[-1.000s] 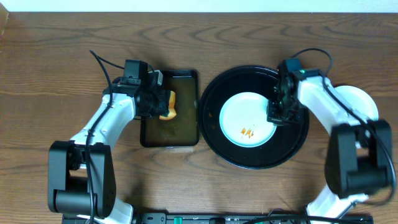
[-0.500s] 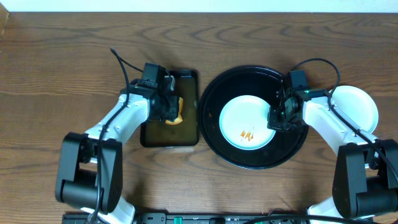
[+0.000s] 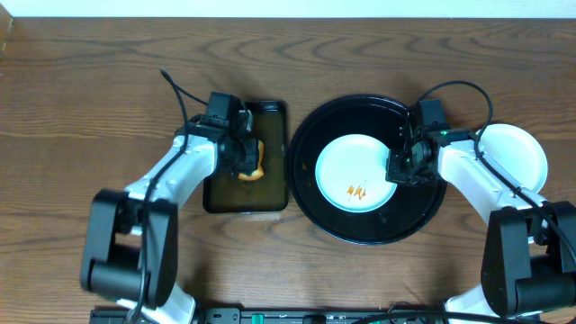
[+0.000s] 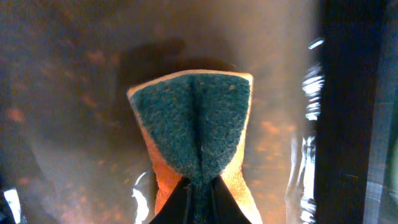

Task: Clean dirty plates on tray and stack at the side
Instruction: 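Grip the rim of the remaining pale blue plate with the right gripper, then scrub the pale blue plate with the sponge in the left gripper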

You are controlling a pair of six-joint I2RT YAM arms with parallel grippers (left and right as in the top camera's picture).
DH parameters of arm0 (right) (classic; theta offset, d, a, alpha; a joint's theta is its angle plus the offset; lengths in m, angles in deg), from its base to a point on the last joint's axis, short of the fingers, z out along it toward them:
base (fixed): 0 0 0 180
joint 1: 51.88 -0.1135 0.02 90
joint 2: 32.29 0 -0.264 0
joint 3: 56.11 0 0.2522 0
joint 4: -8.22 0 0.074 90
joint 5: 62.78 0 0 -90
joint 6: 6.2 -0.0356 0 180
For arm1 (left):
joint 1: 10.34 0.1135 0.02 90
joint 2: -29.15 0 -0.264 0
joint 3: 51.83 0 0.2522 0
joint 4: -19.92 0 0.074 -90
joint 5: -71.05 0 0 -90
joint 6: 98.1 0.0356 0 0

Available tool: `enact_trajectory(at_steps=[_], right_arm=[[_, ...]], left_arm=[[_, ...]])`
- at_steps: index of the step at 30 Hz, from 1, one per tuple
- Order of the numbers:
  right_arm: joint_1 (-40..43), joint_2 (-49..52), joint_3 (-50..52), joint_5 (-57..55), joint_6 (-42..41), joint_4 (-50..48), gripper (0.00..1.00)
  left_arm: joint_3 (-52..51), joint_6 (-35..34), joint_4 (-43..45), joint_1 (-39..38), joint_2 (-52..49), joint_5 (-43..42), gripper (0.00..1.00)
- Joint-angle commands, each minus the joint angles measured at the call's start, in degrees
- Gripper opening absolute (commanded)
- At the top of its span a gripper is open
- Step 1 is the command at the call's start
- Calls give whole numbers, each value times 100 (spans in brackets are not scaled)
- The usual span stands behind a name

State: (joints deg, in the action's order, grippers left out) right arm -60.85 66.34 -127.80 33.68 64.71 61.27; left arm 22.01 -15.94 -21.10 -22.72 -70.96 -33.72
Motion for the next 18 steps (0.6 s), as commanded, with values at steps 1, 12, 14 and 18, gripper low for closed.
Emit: enact_trajectory(at_steps=[1,12,14,18], right_arm=[[-87,-4,26,96,-79,-94,1],[-87,-4,26,157,-81,-136,1],[-87,-4,26,157,-81,-140,1],[-87,-4,26,181,-79,-142,1]], left_arm=[[103,131,-11,2,579,-284,8],[103,538,11,9,616,-271,8],[103,1335,83,9,614,-1353,7],[103,-212,129,7,614,621,7]])
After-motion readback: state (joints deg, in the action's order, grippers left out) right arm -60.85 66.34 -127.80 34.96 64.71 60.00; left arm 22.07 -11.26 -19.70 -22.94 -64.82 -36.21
